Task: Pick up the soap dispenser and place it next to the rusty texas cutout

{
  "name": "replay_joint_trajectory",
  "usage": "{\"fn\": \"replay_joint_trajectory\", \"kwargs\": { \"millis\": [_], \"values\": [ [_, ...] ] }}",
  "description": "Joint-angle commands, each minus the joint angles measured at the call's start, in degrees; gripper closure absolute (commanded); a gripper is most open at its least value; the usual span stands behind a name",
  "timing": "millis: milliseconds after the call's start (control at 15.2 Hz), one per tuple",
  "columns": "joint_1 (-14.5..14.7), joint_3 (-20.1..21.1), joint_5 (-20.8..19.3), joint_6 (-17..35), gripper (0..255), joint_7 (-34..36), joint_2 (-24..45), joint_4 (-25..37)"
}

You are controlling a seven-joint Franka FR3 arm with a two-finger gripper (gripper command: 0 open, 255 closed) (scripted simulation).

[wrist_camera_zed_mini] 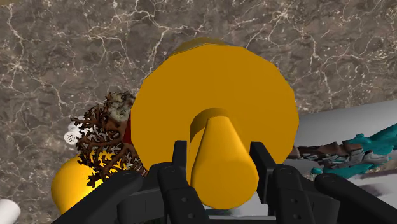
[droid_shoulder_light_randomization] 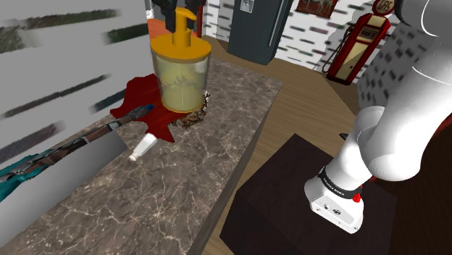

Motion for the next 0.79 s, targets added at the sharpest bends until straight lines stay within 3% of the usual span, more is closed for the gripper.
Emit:
{"fn": "replay_joint_trajectory", "kwargs": {
  "millis": [0, 330, 462, 726],
  "values": [
    [2.08, 1.72, -1.68, -1.38, 255, 3.42, 4.07, 5.05],
    [8.73, 4.43, -6.76, -6.35, 255, 10.17, 14.88, 19.55],
    [13.88, 5.02, -10.43, -10.98, 255, 12.76, 22.7, 31.43],
    [11.63, 4.96, -8.4, -5.05, 255, 13.03, 18.52, 21.41]
  ]
}}
